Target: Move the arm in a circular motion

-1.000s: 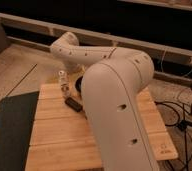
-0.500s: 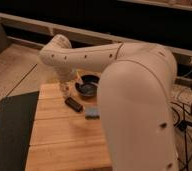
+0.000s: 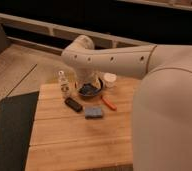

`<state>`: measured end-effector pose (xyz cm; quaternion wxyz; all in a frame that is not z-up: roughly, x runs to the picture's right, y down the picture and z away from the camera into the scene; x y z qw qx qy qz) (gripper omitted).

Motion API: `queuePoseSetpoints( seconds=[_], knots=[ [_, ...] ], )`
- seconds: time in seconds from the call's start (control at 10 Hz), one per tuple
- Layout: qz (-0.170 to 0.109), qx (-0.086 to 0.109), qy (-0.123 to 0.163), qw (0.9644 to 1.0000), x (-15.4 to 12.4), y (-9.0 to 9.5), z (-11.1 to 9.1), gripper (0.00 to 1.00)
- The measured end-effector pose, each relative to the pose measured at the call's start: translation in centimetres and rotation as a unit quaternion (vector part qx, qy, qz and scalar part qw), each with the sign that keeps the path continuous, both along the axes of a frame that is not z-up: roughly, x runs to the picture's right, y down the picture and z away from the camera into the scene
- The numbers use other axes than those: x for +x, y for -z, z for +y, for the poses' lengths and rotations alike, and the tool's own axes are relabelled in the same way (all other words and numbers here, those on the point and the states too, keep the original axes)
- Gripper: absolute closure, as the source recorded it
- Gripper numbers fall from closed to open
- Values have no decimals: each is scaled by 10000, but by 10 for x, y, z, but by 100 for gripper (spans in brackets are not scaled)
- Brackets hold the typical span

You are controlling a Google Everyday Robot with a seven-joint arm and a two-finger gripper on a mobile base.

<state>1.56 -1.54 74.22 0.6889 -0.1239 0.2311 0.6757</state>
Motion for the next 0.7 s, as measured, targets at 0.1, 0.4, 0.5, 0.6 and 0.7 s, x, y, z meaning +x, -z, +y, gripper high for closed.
queuePoseSetpoints(
  seconds=[0.1,0.4,0.5,0.6,0.7],
  knots=[
    [254,-18,-96,9996,23,-3,-6,35],
    [794,-153,-63,9967,55,-40,-44,35],
    [742,-255,14,9969,42,-61,-53,35],
    [674,-318,63,9972,30,-72,-57,35],
    [556,-428,185,9974,12,-85,-57,35]
  ],
)
